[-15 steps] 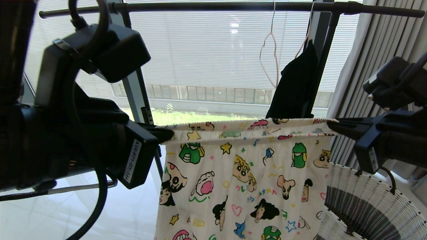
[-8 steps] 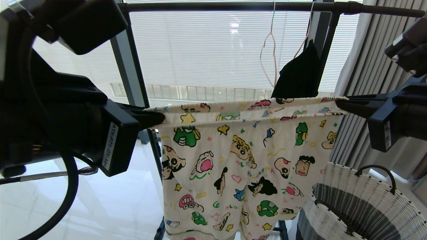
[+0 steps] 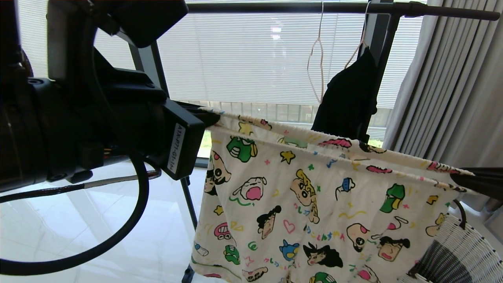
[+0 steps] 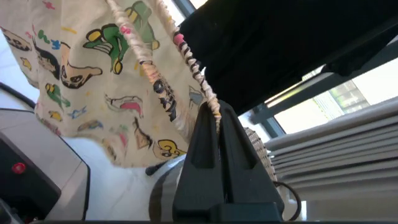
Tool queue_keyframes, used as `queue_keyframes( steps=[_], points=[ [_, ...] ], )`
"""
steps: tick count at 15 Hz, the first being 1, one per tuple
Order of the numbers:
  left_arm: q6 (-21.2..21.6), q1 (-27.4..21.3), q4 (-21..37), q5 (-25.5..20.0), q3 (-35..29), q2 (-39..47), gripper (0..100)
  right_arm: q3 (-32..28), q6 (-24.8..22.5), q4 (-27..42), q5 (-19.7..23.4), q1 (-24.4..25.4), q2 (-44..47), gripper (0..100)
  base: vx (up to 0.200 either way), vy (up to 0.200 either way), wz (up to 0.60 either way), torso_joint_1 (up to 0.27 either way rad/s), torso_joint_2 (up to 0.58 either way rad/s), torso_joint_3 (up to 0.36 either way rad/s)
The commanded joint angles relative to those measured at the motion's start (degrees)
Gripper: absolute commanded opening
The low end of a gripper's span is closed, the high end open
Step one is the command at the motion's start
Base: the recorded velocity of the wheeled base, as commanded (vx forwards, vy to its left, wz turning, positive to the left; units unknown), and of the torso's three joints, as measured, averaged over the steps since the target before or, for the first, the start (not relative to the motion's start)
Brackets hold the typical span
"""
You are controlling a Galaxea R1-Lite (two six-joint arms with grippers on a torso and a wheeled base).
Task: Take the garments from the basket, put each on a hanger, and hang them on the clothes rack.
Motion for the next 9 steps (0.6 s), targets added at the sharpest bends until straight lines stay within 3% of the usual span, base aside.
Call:
queue_keyframes(
  steps=[1,7,9],
  points=[
    [0.1,0.0,-0.1,0.0,0.1,0.7,0,-0.1,-0.1,0.1,0.0,1.3,-1.8,0,0.000,0.000,0.00,0.000,0.00,0.000],
    [-0.6,0.0,-0.1,0.1,0.2,0.6,0,0.3,0.0,0.1,0.1,2.3,-1.4,0,0.000,0.000,0.00,0.000,0.00,0.000],
    [-4.1,-0.2,-0.1,0.2,0.4,0.5,0,0.3,0.3,0.1,0.1,2.2,-1.4,0,0.000,0.000,0.00,0.000,0.00,0.000]
  ],
)
